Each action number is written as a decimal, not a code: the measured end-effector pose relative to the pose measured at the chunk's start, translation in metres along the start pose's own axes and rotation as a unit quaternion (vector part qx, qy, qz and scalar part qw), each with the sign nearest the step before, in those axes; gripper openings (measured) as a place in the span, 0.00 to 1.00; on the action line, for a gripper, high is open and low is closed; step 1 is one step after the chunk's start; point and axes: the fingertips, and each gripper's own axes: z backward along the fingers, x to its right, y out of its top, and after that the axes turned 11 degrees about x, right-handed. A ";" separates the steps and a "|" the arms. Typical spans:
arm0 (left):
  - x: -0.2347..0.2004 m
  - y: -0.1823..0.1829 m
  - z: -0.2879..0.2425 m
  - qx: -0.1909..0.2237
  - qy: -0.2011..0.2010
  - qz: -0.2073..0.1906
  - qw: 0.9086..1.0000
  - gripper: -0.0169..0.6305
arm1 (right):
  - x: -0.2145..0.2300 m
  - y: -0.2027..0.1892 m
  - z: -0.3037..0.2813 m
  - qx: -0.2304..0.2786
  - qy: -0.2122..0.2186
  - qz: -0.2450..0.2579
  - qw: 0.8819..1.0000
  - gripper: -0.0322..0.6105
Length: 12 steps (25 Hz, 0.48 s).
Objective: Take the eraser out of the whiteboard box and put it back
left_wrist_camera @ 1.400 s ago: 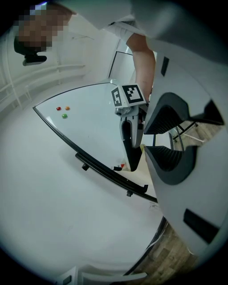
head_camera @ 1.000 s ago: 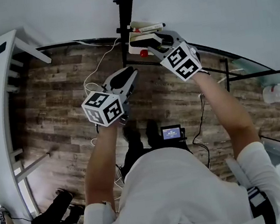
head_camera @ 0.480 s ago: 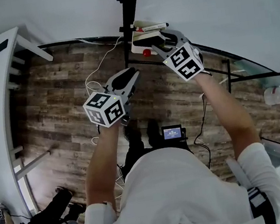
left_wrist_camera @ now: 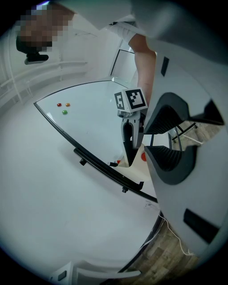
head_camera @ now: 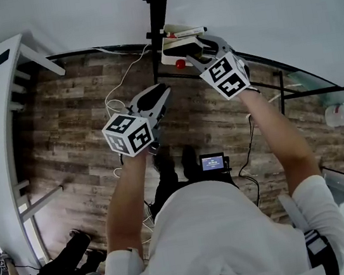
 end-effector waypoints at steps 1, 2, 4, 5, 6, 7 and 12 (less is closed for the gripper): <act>0.000 -0.001 0.000 -0.001 0.000 0.000 1.000 0.15 | -0.001 0.000 0.000 0.001 0.001 -0.002 1.000 0.41; 0.000 -0.001 0.000 -0.003 0.000 0.001 1.000 0.15 | -0.001 0.000 0.000 0.001 0.002 -0.003 1.000 0.41; 0.000 -0.001 0.001 -0.003 0.000 0.000 1.000 0.15 | -0.002 0.000 0.000 0.002 0.002 -0.006 1.000 0.41; 0.000 -0.001 0.001 -0.003 0.001 0.000 1.000 0.15 | -0.003 0.000 0.000 0.004 0.002 -0.008 1.000 0.42; 0.000 0.000 0.002 -0.003 0.001 -0.001 1.000 0.15 | -0.003 0.000 0.000 0.004 0.002 -0.008 1.000 0.42; 0.000 0.000 0.002 -0.003 0.001 -0.001 1.000 0.15 | -0.003 0.001 0.001 0.003 0.001 -0.007 1.000 0.42; -0.001 0.004 0.003 -0.002 0.004 -0.005 1.000 0.15 | 0.000 0.005 0.005 0.006 -0.006 -0.002 1.000 0.42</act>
